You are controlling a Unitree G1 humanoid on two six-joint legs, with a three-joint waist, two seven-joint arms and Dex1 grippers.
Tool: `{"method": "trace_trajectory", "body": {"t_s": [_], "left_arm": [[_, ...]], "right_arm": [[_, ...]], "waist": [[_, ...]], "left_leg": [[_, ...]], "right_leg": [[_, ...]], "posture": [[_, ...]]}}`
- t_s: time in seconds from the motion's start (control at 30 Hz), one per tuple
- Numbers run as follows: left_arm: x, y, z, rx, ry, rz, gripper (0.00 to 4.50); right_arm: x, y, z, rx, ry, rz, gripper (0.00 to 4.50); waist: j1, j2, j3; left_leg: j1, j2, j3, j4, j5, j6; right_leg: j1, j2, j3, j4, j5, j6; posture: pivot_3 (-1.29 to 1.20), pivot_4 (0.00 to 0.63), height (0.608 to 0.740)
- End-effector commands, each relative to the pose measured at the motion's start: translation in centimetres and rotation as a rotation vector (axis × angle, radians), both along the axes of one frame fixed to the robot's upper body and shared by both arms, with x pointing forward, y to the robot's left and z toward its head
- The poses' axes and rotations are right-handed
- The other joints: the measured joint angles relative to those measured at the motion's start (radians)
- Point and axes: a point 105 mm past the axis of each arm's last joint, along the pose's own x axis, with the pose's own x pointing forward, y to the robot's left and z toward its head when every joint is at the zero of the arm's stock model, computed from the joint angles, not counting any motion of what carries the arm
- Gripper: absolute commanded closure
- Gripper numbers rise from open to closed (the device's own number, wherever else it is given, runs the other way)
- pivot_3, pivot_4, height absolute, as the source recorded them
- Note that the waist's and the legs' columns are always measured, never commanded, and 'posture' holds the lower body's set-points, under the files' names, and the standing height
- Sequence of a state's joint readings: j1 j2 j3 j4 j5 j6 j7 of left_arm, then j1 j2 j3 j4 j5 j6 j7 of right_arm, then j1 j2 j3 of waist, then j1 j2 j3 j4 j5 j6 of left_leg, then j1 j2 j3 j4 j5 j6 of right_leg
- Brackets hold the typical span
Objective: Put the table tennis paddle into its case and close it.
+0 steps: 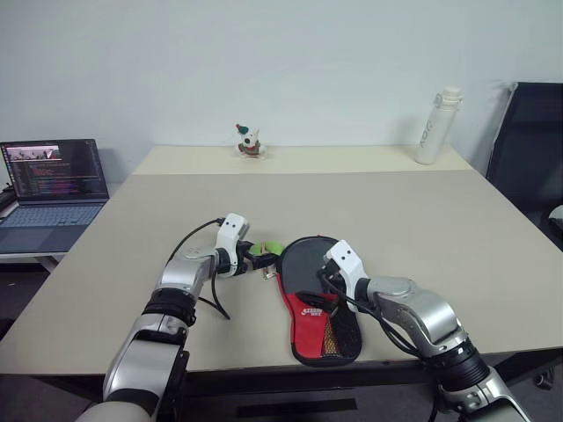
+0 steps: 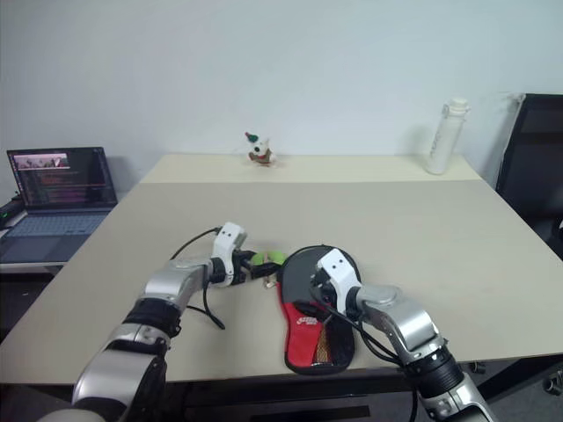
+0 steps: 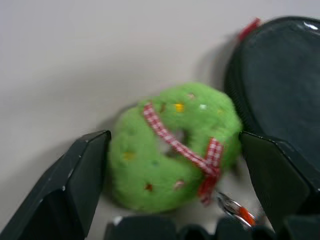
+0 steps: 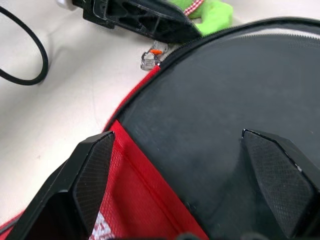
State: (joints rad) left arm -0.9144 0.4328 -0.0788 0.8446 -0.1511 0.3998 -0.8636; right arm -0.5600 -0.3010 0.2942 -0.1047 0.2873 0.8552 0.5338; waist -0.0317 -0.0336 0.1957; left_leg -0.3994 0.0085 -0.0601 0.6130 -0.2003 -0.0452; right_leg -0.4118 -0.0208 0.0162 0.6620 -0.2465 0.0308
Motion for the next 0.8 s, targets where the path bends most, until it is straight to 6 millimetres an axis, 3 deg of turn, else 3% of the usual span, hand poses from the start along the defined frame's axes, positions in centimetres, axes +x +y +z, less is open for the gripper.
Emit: {"method": "trace_trajectory", "body": {"t_s": [0.03, 0.23, 0.33, 0.63, 0.7, 0.8], "left_arm": [[-0.5, -0.6, -0.7, 0.031, 0.027, -0.08, 0.04], [-0.6, 0.2, -1.3, 0.055, 0.03, -0.075, 0.04], [-0.6, 0.4, -1.6, 0.052, 0.03, -0.054, 0.87], [-0.4, 0.6, -1.6, 0.028, 0.013, -0.004, 4.11], [-0.5, 0.4, -1.7, 0.024, 0.011, -0.004, 4.47], [-0.3, 0.0, -1.4, 0.011, 0.004, 0.004, 4.47]], "right_arm": [[0.1, 0.0, 1.2, 0.015, -0.059, -0.011, 0.0], [0.6, -0.2, 1.7, 0.012, -0.085, -0.035, 0.0], [0.7, -0.2, 1.9, 0.012, -0.094, -0.034, 0.0], [2.1, 0.5, 2.8, 0.029, -0.144, -0.051, 0.0], [2.6, 0.9, 2.3, 0.012, -0.15, -0.061, 0.0], [3.0, 1.1, 0.6, -0.031, -0.131, -0.079, 0.0]], "waist": [[0.0, 0.0, 0.0], [0.001, 0.0, 0.0], [0.0, 0.0, 0.0], [0.0, 0.0, 0.0], [0.0, 0.0, 0.0], [0.0, 0.0, 0.0]], "left_leg": [[0.0, 0.0, 0.0, 0.0, 0.0, 0.0], [0.0, 0.0, 0.0, 0.0, 0.0, 0.0], [0.0, 0.0, 0.0, 0.0, 0.0, 0.0], [0.002, 0.0, 0.0, 0.001, 0.0, 0.0], [0.003, 0.0, 0.0, 0.001, 0.0, 0.0], [0.003, 0.0, 0.0, 0.001, 0.0, 0.0]], "right_leg": [[0.0, 0.0, 0.0, 0.0, 0.0, 0.0], [0.0, 0.0, 0.0, 0.0, 0.0, 0.0], [0.0, 0.0, 0.0, 0.0, 0.0, 0.0], [0.001, 0.0, 0.0, 0.001, 0.0, 0.0], [0.002, 0.0, 0.0, 0.002, 0.0, 0.0], [0.002, 0.0, 0.0, 0.002, 0.0, 0.0]], "posture": [[0.0, 0.15, 0.74], [0.0, 0.15, 0.74], [0.0, 0.15, 0.74], [0.0, 0.15, 0.74], [0.0, 0.15, 0.74], [0.0, 0.15, 0.74]]}}
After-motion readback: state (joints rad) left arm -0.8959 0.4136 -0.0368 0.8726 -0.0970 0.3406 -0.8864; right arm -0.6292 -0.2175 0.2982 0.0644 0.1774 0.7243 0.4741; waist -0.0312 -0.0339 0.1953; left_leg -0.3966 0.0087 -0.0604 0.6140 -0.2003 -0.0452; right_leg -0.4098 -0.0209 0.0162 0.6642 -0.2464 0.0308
